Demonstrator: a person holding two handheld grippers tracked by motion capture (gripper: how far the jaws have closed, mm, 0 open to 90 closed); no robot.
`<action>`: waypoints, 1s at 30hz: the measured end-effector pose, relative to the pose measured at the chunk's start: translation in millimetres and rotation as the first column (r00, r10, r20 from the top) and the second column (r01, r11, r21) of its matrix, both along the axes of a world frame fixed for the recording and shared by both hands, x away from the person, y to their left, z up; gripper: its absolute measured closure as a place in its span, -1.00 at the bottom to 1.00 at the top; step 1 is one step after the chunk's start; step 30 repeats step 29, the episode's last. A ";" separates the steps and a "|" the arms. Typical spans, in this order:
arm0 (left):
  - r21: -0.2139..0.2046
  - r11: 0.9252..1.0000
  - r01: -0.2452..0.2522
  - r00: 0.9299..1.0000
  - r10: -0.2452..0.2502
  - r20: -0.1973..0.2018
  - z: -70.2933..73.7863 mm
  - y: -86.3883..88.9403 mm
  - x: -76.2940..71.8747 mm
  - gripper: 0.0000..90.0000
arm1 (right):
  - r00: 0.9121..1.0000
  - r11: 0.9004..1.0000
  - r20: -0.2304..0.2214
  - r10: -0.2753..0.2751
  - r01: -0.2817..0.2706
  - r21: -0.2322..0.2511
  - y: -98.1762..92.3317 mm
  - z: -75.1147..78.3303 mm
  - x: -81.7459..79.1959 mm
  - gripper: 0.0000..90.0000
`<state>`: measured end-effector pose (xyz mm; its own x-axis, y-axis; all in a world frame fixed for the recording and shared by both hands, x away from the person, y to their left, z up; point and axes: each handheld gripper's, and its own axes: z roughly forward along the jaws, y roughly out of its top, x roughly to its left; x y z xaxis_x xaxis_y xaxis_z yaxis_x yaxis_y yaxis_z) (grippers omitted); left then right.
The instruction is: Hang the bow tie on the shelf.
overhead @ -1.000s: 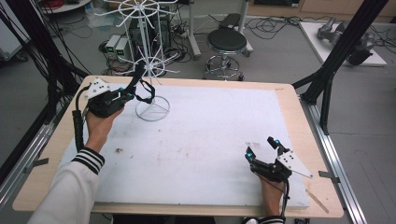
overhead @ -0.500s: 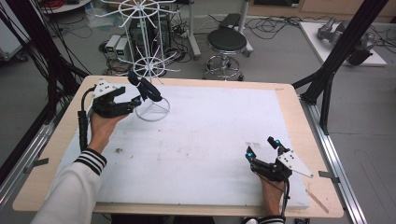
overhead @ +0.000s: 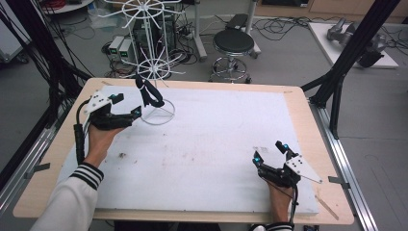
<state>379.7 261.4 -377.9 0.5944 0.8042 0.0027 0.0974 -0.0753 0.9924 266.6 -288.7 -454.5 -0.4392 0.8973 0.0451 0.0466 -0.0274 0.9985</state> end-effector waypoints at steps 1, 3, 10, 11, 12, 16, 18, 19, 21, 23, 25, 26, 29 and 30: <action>-0.015 1.000 0.004 1.000 -0.004 0.008 -3.6 4.0 -5.2 -0.72 | 1.000 1.000 -0.001 0.001 -0.001 0.000 0.3 0.0 -0.2 -0.80; -0.034 0.999 0.003 1.000 -0.003 0.017 -10.2 12.2 -14.5 -0.72 | 1.000 1.000 0.001 0.000 0.000 -0.001 0.7 0.0 -0.2 -0.80; -0.059 0.998 -0.011 1.000 0.012 0.023 -34.6 41.3 -50.3 -0.72 | 1.000 1.000 0.005 -0.001 0.001 -0.007 0.8 -0.1 -0.5 -0.80; -0.066 0.998 -0.015 1.000 0.016 0.021 -39.1 45.2 -55.1 -0.72 | 1.000 1.000 0.005 0.000 0.000 -0.006 0.9 0.0 -0.7 -0.80; -0.075 0.997 -0.020 1.000 0.022 0.018 -43.6 48.7 -59.7 -0.72 | 1.000 1.000 0.005 -0.001 0.001 -0.008 0.8 -0.1 -0.7 -0.80; -0.101 0.995 -0.023 1.000 0.024 0.007 -58.9 58.8 -75.9 -0.72 | 1.000 1.000 0.006 -0.001 0.001 -0.008 0.9 -0.1 -0.7 -0.80; -0.106 0.994 -0.016 1.000 0.017 0.013 -64.0 62.0 -81.9 -0.72 | 1.000 1.000 0.005 -0.001 0.001 -0.004 0.9 -0.1 -0.7 -0.80; -0.113 0.994 -0.015 1.000 0.017 0.018 -66.1 63.1 -84.6 -0.72 | 1.000 1.000 0.006 -0.003 0.003 -0.006 0.9 -0.1 -0.7 -0.80; -0.126 0.992 -0.011 1.000 0.014 0.028 -70.0 64.7 -89.1 -0.72 | 1.000 1.000 0.007 -0.003 0.003 -0.009 0.9 -0.1 -0.6 -0.80; -0.125 0.992 -0.005 0.999 0.010 0.038 -74.5 64.5 -92.5 -0.72 | 1.000 1.000 0.002 -0.004 0.004 -0.008 1.2 -0.1 -1.0 -0.80; -0.110 0.994 -0.011 0.997 0.019 0.074 -76.2 62.4 -96.3 -0.72 | 1.000 1.000 0.003 -0.004 0.004 -0.009 1.3 -0.1 -1.0 -0.80; -0.104 0.994 -0.015 0.996 0.024 0.085 -76.6 61.6 -97.6 -0.72 | 1.000 1.000 0.008 -0.006 0.006 -0.011 1.0 -0.1 -0.8 -0.80; -0.080 0.997 -0.020 0.993 0.029 0.115 -77.1 59.2 -100.5 -0.72 | 1.000 1.000 0.008 -0.007 0.007 -0.013 1.5 -0.1 -0.9 -0.80; -0.080 0.997 -0.020 0.993 0.029 0.115 -77.1 59.2 -100.5 -0.72 | 1.000 1.000 0.008 -0.007 0.007 -0.013 1.5 -0.1 -0.9 -0.80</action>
